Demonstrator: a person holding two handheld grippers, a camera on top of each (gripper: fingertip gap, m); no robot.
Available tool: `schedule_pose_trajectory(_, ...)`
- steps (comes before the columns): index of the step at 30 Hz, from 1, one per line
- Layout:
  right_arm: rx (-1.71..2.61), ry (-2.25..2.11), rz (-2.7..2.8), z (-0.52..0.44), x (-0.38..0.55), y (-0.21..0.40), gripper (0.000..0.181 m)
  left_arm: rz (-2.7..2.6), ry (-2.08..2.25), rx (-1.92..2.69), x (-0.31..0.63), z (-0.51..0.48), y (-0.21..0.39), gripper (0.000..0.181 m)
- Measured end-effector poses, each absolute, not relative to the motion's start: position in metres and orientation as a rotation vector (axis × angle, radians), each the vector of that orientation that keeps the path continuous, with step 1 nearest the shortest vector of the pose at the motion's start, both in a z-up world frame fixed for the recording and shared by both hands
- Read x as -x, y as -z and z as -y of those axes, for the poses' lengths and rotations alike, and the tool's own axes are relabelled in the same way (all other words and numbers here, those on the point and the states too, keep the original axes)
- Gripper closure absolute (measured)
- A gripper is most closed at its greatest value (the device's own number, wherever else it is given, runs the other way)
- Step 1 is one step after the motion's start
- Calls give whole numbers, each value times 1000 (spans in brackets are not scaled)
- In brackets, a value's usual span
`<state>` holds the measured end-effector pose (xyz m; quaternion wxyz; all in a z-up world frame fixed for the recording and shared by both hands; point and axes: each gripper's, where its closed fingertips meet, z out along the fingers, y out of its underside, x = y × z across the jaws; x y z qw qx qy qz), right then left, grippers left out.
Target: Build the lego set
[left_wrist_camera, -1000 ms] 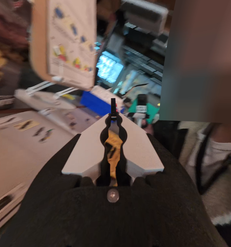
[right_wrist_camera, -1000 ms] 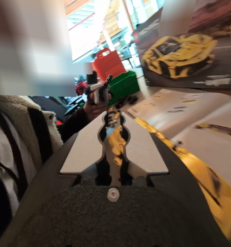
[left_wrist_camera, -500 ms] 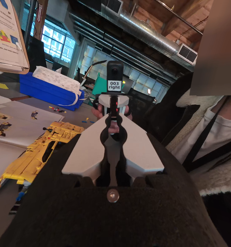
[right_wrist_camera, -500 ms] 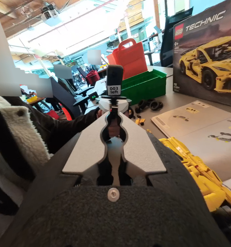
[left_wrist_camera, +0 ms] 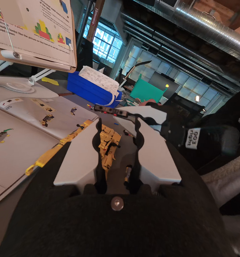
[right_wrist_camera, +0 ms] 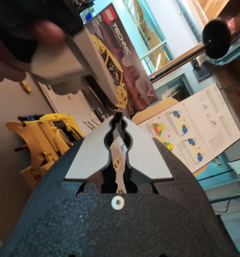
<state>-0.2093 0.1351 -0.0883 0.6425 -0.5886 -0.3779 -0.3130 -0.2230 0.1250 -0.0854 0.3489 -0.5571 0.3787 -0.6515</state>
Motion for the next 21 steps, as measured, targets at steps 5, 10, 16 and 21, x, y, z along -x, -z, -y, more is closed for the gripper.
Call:
schedule_pose_trajectory(5, 1158, 850, 931, -126, 226, 83, 175, -794, 2014, 1499, 227, -127, 75, 133)
schedule_pose_trajectory(10, 1099, 892, 976, -124, 234, 87, 176, -725, 2166, 1555, 229, -130, 84, 166)
schedule_pose_trajectory(16, 1076, 863, 960, -120, 237, 84, 176, -658, 2465, 1536, 231, -121, 80, 167)
schedule_pose_trajectory(21, 1070, 866, 952, -121, 237, 84, 175, -666, 2511, 1512, 232, -117, 80, 169)
